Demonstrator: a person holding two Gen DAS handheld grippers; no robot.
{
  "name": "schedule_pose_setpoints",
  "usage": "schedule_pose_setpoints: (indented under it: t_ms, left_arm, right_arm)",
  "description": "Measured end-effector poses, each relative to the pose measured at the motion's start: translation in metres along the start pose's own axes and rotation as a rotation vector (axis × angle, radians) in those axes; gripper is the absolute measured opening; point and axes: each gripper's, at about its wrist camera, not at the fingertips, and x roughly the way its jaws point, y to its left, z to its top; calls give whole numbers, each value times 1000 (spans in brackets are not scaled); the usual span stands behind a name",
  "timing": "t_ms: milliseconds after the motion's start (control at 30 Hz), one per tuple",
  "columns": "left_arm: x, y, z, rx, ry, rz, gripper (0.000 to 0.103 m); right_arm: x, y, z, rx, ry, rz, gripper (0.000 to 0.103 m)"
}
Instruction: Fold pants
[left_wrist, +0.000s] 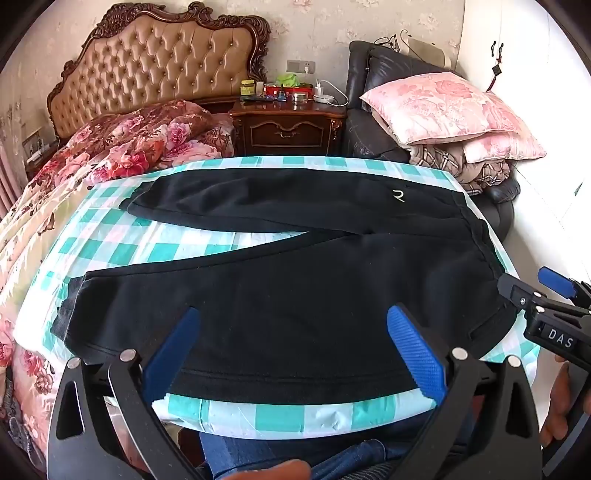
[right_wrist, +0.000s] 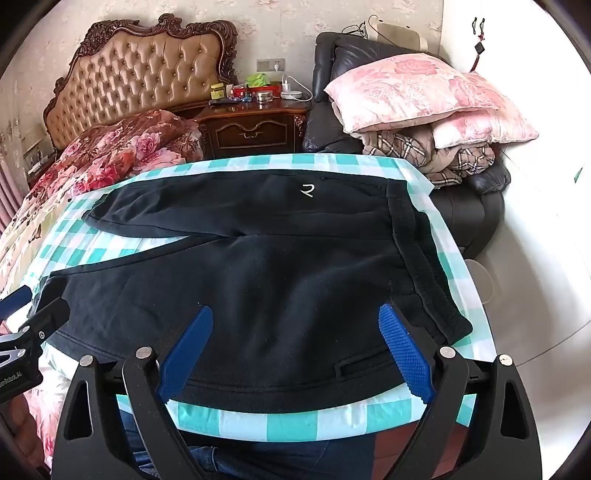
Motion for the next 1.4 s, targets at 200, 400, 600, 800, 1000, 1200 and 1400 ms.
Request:
schedule_pose_setpoints:
  t_ms: [200,400,600,800,1000,1200,1400]
  left_arm:
    - [2,2,1,-3,8,-1,101]
    - [-1,-1,-1,0,-3,6,101]
    - [4,4,-4,-6,3,-1,101]
    - [4,4,-4,-4,5,-2,101]
    - [5,4,-4,-4,4,0,101]
    - [7,6,-5,-8,6,7,101]
    - [8,9,-7,-14,8,13,101]
  right_arm:
    - [1,0,0,2,4,1,88]
    - [1,0,-1,1,3,2,88]
    - [1,0,-1,1,2,0,88]
    - [1,0,-2,0,3,0,88]
    - [2,0,-2,0,3,0,88]
    - [2,0,-2,0,3,0,88]
    - [2,0,-2,1,3,-1,88]
